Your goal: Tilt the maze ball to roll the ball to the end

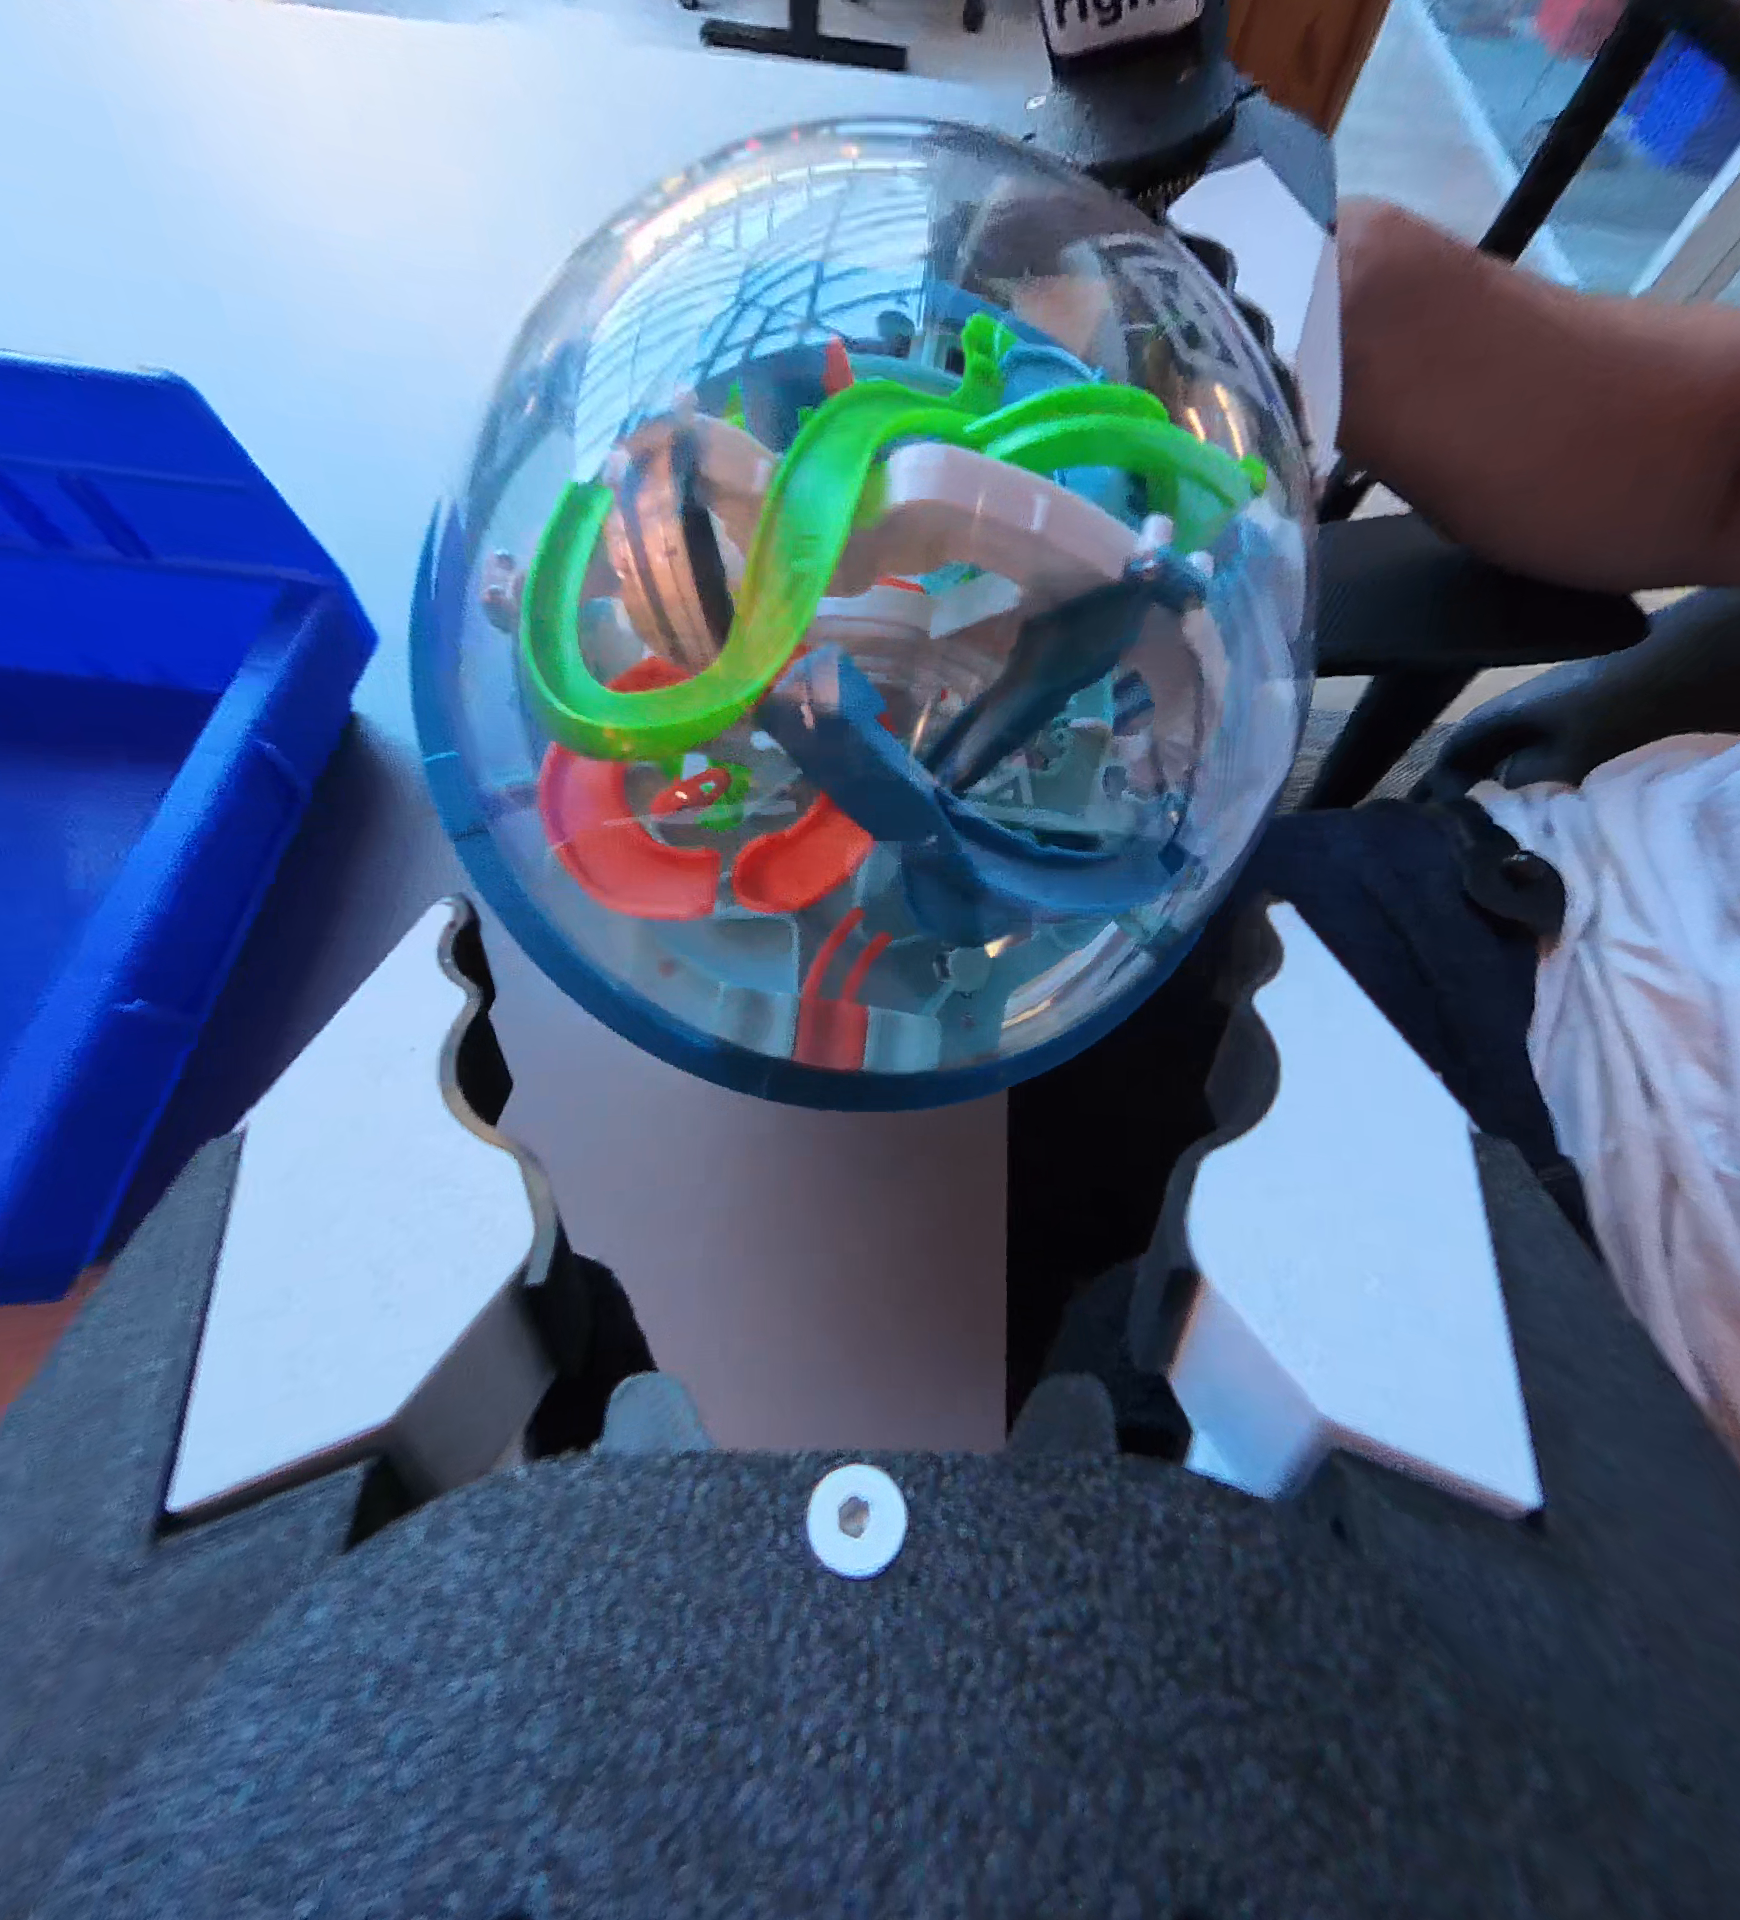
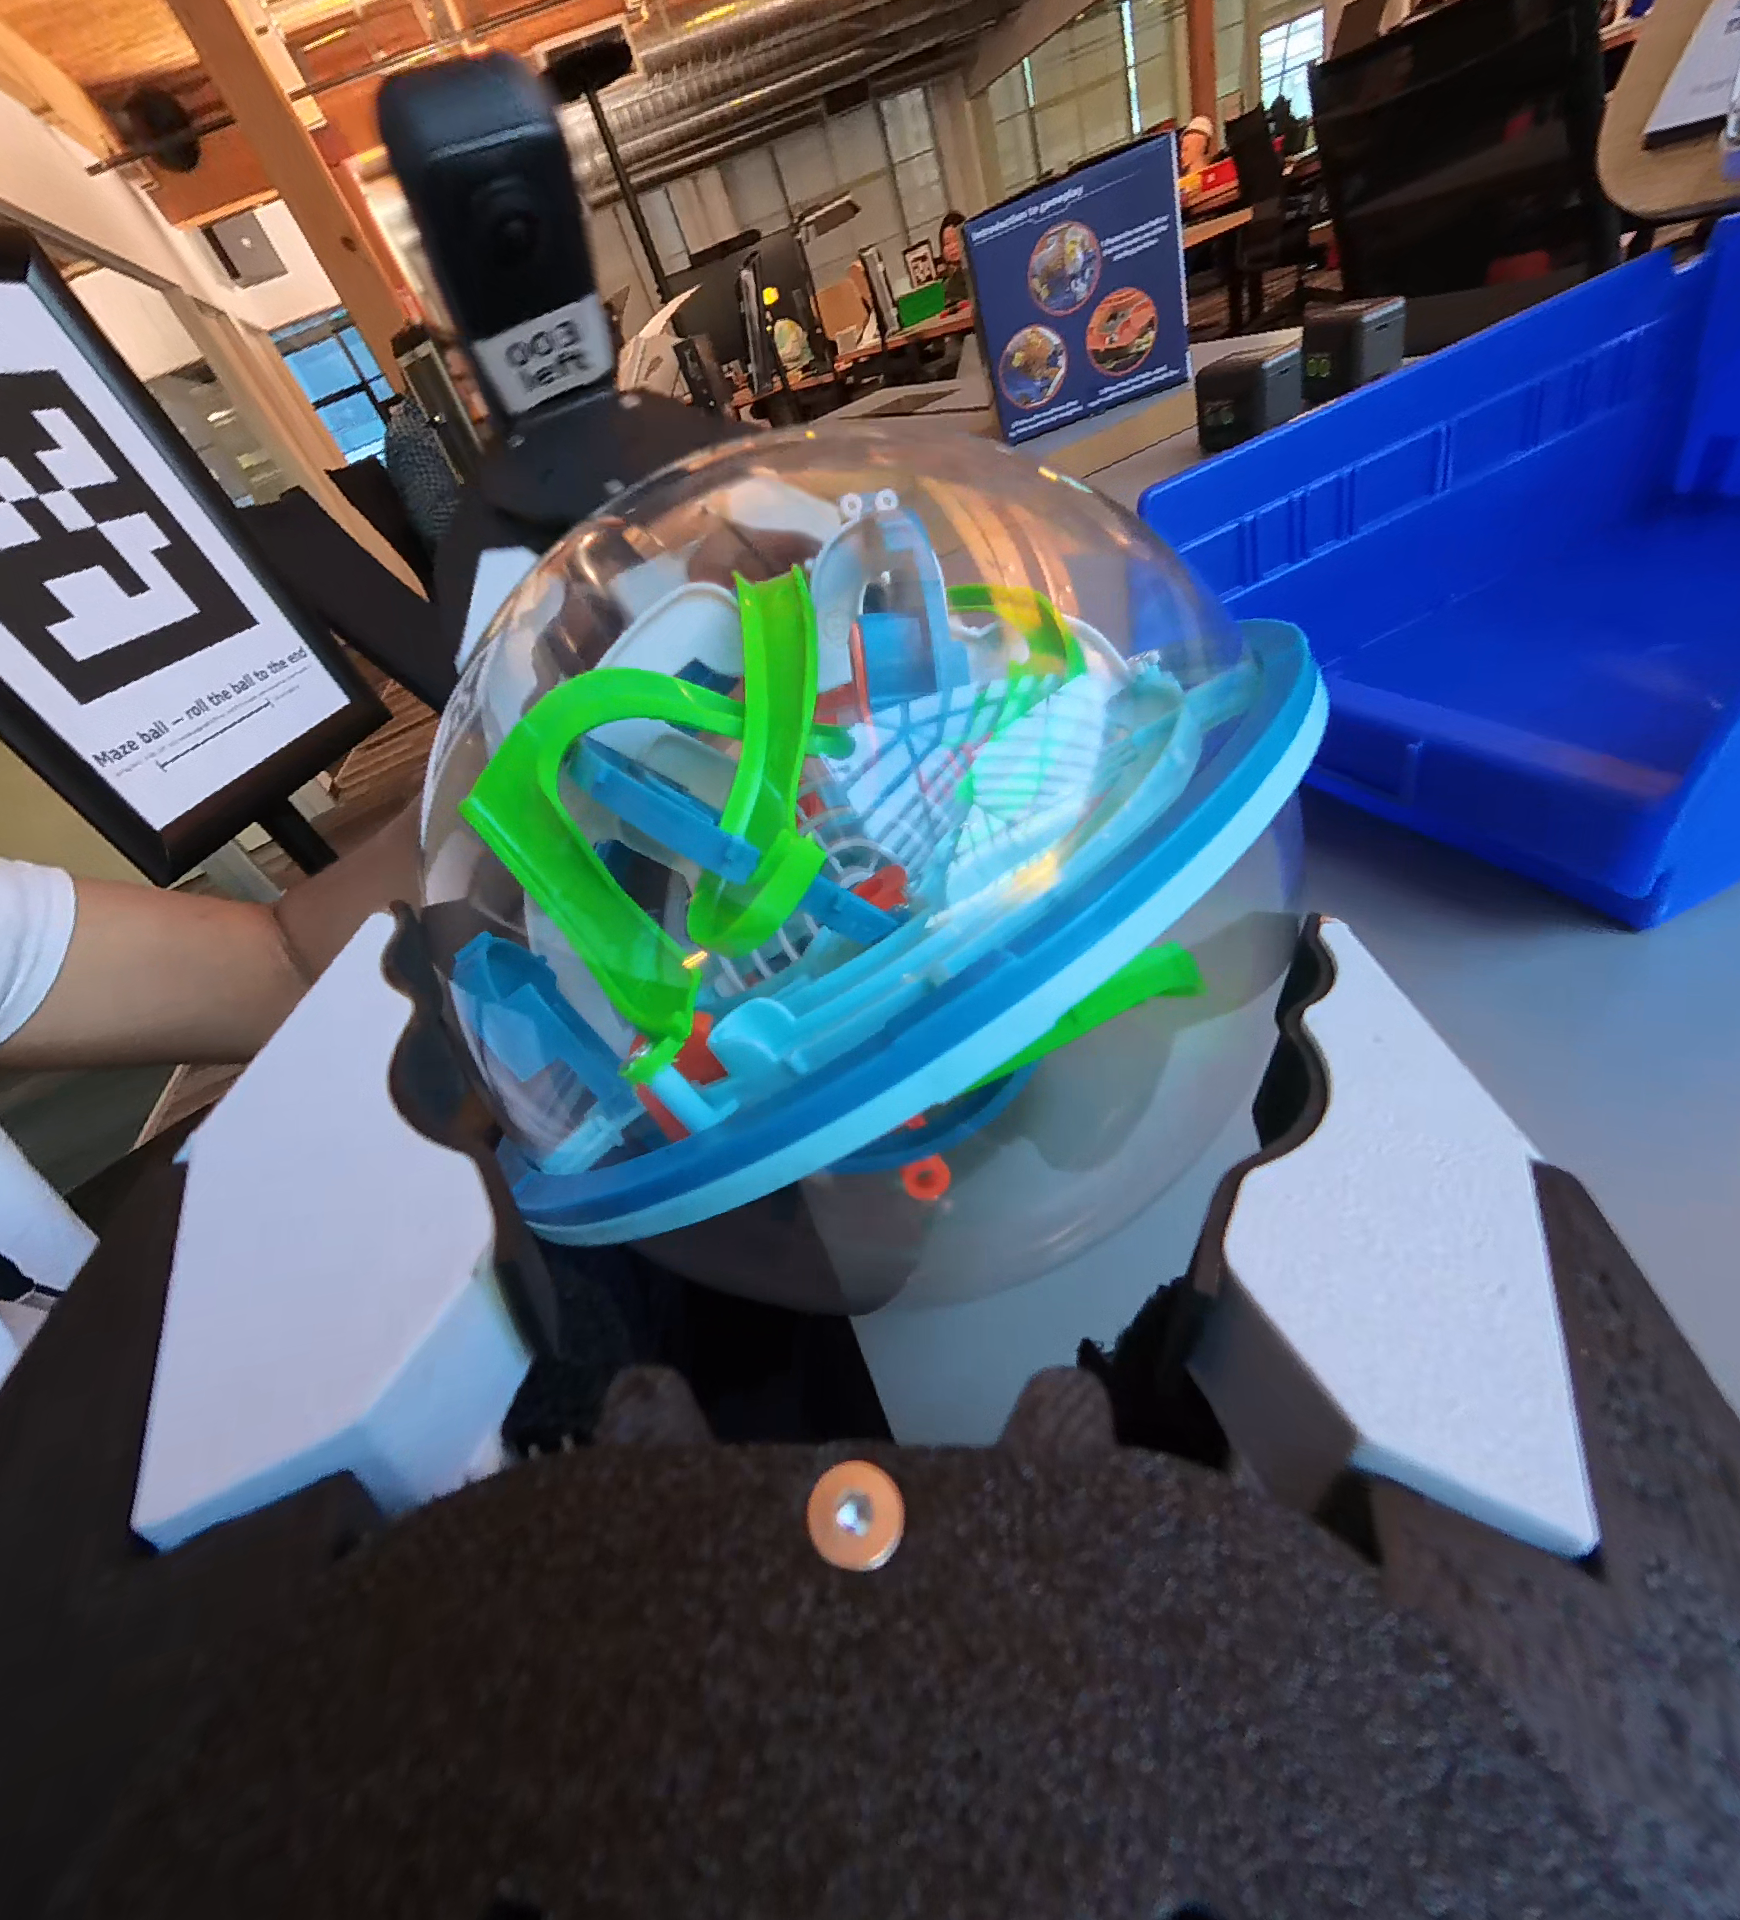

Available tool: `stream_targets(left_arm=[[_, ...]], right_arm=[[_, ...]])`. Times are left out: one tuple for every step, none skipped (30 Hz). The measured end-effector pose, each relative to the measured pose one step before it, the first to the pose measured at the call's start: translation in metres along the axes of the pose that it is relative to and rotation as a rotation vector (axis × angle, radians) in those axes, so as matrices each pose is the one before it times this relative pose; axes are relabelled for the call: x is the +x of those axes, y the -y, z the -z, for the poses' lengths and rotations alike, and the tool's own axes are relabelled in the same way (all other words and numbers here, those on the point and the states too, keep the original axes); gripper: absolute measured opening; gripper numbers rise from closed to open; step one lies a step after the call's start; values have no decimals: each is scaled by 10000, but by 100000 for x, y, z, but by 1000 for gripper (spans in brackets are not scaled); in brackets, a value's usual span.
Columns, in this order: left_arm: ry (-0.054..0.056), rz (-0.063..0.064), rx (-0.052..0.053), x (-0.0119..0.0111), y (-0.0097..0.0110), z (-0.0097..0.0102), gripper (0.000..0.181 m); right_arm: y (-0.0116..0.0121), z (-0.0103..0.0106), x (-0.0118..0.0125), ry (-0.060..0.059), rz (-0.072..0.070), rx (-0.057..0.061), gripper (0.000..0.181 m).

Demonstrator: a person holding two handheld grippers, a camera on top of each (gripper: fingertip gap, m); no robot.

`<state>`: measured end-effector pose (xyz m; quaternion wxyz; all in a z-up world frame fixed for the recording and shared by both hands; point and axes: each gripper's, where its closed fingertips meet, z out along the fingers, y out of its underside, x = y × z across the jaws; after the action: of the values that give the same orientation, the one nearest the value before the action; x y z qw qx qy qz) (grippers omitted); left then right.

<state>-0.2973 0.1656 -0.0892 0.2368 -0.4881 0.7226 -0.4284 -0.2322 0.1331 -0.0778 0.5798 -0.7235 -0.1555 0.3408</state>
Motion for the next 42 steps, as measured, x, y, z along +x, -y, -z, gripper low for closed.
stream_targets(left_arm=[[-253, 241, -48, -67, -17, -59, 142], [-233, 228, -71, -143, -103, -160, 146], [-298, 231, -72, -60, -178, -245, 150], [-351, 245, -73, 4, -207, -296, 152], [-339, 228, -43, 2, -207, -354, 152], [-289, 200, -23, -3, -199, -402, 152], [-149, 161, -31, -140, -182, -394, 156], [-86, 115, -19, -155, -141, -296, 157], [-93, 97, 57, -63, -11, -107, 159], [-45, 67, 70, -46, 41, 24, 159], [-15, 47, -10, -5, -51, 45, 159], [35, -4, -33, 23, -68, 27, 158], [65, -39, -23, 42, -76, 18, 158], [74, -36, 3, 60, -43, 8, 158], [84, -32, 35, 61, -3, -13, 158], [103, -35, 42, 47, -13, -30, 158], [139, -44, 19, 16, -45, -26, 158], [164, -55, 11, -8, -57, -44, 158], [157, -50, 37, 28, -24, -62, 158], [154, -25, 74, 62, 38, -83, 158], [159, 5, 105, 57, 73, -95, 158], [167, 12, 105, 78, 69, -80, 158], [180, -5, 64, 73, -22, -43, 158], [187, -38, 47, 80, -76, -12, 158], [197, -55, 73, 39, -45, 18, 158], [186, -62, 83, -12, -22, 52, 158], [133, -64, 93, -44, -15, 89, 157], [41, -38, 60, -52, -79, 104, 157], [-81, 40, -19, -29, -194, 63, 155], [-168, 121, -42, -24, -242, -22, 153], [-187, 149, 16, -18, -195, -118, 159], [-158, 146, 69, -65, -140, -167, 159], [-40, 167, 85, -219, -64, -242, 159], [36, 132, 120, -316, 42, -166, 159], [8, 68, 131, -237, 105, 0, 159], [9, 90, 55, -201, 46, 22, 159], [8, 73, 9, -124, -22, 52, 159], [32, 28, 15, -65, -63, 64, 159], [43, 7, 41, -19, -67, 51, 159], [58, 20, 66, 3, -74, 45, 158], [95, 15, 64, -26, -78, 35, 158], [137, -31, 21, -76, -137, 16, 158]], right_arm=[[-24, -47, -56, 62, 102, -19, 153], [-76, -32, -71, 71, 151, -41, 153], [-96, -27, -62, 62, 142, -50, 153], [-95, -41, -49, 52, 135, -60, 153], [-90, -64, -35, 45, 128, -92, 153], [-61, -97, 13, 24, 84, -76, 153], [34, -104, 34, 17, 11, -17, 153], [60, -95, 32, 46, -22, 7, 153], [37, -25, 65, 40, -36, 5, 153], [35, -11, 111, 29, -106, 20, 153], [37, -30, 38, 27, -24, 38, 153], [20, -43, -26, 33, 32, 28, 153], [-6, -28, -66, 31, 69, 0, 153], [-19, 12, -65, 24, 48, -32, 153], [-59, 40, -64, 17, 20, -71, 153], [-104, 78, -38, -3, -51, -111, 152], [44, 93, -27, -32, -143, -27, 153], [255, 105, -63, -12, -199, 113, 153], [236, 99, -49, -18, -173, 90, 153], [98, 44, 37, -60, -143, -7, 153], [4, -53, 56, -91, -71, -61, 153], [-4, -106, 66, -97, 41, -86, 153], [25, -74, -27, 25, 97, -63, 154], [5, -17, -63, 122, 173, -27, 154], [-14, -34, -48, 138, 174, -28, 154], [-27, -60, -8, 129, 160, -41, 154], [-44, -95, 14, 127, 125, -66, 154], [-13, -70, 41, 135, 74, -62, 154], [-5, -72, 79, 141, 46, -61, 154], [-43, -79, 130, 113, 42, -77, 154], [-71, -111, 165, 88, 53, -69, 154], [-114, -141, 205, 75, 84, -73, 154], [-161, -195, 205, 64, 103, -87, 153], [-105, -182, 228, 62, 73, -40, 154], [164, -51, 309, 54, -43, 97, 154], [134, -74, 251, 69, -80, 70, 153], [119, -116, 165, 53, -37, 53, 154], [92, -123, 72, 39, 31, 21, 154], [73, -105, 2, 27, 48, -5, 154], [28, -28, -32, 3, 22, -62, 154], [41, 67, 38, -88, 12, -88, 153], [87, 145, 153, -192, 15, -70, 153]])
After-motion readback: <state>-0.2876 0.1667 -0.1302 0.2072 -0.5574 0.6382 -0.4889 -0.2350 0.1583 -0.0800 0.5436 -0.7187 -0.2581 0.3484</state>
